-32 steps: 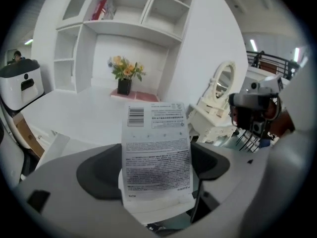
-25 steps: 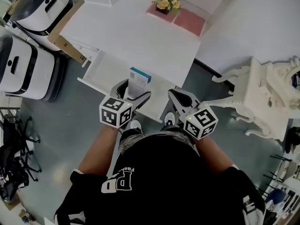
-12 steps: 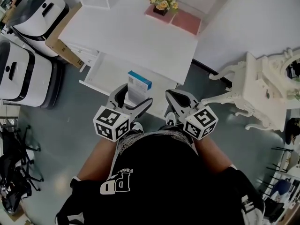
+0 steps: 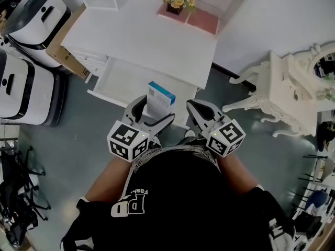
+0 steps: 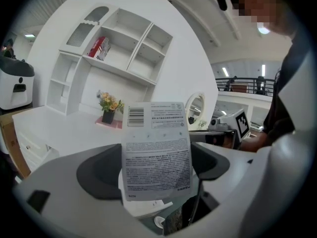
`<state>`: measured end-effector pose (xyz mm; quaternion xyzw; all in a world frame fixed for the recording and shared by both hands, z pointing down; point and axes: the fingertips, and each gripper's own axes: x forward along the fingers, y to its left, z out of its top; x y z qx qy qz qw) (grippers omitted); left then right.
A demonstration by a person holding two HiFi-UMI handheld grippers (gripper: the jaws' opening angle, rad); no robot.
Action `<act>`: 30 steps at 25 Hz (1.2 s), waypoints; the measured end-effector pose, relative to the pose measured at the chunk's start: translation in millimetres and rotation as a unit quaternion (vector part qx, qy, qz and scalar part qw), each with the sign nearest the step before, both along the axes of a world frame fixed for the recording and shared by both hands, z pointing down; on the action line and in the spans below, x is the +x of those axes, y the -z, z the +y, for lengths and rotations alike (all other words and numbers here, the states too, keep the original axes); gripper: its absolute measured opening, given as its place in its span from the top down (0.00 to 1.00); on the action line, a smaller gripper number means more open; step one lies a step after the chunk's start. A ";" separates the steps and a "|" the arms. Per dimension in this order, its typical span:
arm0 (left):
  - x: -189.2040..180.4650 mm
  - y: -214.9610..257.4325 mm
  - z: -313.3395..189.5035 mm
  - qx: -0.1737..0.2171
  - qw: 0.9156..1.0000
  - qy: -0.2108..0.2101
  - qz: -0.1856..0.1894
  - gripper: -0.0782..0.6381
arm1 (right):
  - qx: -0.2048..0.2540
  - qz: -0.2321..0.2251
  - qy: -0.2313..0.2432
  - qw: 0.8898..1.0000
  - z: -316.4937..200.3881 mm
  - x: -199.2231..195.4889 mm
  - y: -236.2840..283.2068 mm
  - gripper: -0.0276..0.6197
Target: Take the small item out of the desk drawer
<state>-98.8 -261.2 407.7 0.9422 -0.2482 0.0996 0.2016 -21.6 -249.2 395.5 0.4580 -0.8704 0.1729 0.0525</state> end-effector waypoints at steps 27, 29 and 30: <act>74.8 22.2 108.8 0.029 0.983 0.180 -0.012 0.30 | 0.014 -0.006 0.109 0.994 105.4 125.7 10.2 0.95; 84.9 19.7 122.8 0.029 0.982 0.184 -0.015 0.30 | 0.012 -0.013 0.115 0.993 116.8 132.7 6.1 0.95; 89.7 18.2 129.6 0.028 0.982 0.187 -0.014 0.30 | 0.010 -0.016 0.119 0.993 122.9 135.8 4.0 0.95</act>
